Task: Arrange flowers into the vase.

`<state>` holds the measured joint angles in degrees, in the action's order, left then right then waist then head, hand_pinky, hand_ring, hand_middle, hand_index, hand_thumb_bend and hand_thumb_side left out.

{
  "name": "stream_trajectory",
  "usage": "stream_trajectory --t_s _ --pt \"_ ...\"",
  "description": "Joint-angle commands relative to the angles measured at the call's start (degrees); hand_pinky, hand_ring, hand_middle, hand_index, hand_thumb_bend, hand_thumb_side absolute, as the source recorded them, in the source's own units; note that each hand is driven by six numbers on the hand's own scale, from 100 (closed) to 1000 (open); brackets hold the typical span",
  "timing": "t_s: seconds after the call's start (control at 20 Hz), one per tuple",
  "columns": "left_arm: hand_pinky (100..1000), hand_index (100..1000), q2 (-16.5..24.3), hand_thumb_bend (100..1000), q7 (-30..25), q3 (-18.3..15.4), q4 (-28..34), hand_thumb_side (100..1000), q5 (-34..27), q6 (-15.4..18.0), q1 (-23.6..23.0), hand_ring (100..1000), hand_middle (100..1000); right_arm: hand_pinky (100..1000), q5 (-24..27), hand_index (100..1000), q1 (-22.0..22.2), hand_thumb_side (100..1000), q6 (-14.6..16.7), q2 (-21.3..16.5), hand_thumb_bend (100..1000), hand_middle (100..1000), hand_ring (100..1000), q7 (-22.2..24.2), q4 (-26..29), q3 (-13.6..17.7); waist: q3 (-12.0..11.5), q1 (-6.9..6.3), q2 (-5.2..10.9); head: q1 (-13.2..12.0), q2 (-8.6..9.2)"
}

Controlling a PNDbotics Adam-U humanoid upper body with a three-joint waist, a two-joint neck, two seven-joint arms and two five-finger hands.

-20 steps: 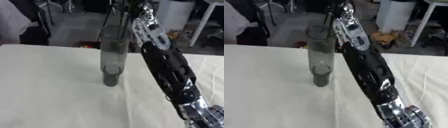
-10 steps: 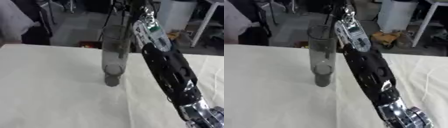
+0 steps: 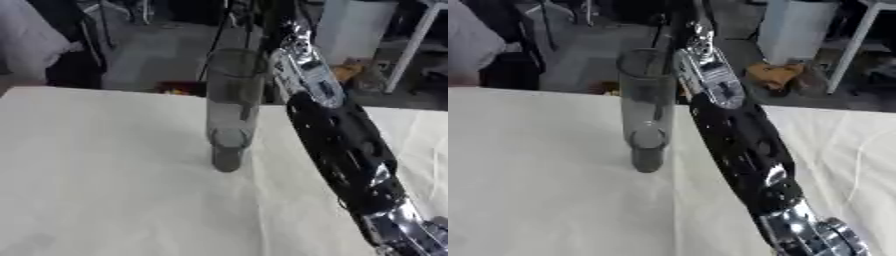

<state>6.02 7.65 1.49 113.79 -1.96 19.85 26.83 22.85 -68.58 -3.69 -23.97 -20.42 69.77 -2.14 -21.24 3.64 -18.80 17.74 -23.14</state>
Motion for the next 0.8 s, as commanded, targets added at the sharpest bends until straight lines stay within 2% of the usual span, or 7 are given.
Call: stream_trajectory --t_s 0.05,0.25,0.4,0.55,0.8 --pt "456 821 0.3 100 -0.1 -0.4 0.8 1000 -0.1 -0.1 0.9 599 751 325 -0.6 123 -1.0 886 1.8 -1.5 341 100 1000 0.7 0.7 0.4 -0.1 -0.48 0.96 -0.1 0.51" --pt "454 821 0.3 100 -0.1 -0.4 0.8 1000 -0.2 -0.1 0.8 600 751 334 -1.8 141 -0.5 893 3.6 -1.9 362 103 1000 1.6 0.5 0.2 -0.1 -0.53 0.94 -0.2 0.63" --pt "453 821 0.3 100 -0.1 -0.4 0.8 1000 -0.2 -0.2 0.8 600 751 351 -2.9 161 -0.2 900 4.6 -2.1 410 165 1000 2.3 0.4 0.2 -0.1 -0.53 0.93 -0.3 0.61" --pt "453 821 0.2 100 -0.1 -0.4 0.8 1000 -0.2 -0.2 0.8 599 751 369 -4.3 183 0.2 911 5.3 -2.3 454 185 1000 2.9 0.2 0.2 -0.1 -0.61 0.91 -0.4 0.69" --pt "453 821 0.2 100 -0.1 -0.4 0.8 1000 -0.2 -0.3 0.7 599 751 395 -7.2 194 0.6 911 6.0 -2.6 453 196 1000 4.1 -0.3 0.0 0.0 -0.75 0.90 -0.4 0.70"
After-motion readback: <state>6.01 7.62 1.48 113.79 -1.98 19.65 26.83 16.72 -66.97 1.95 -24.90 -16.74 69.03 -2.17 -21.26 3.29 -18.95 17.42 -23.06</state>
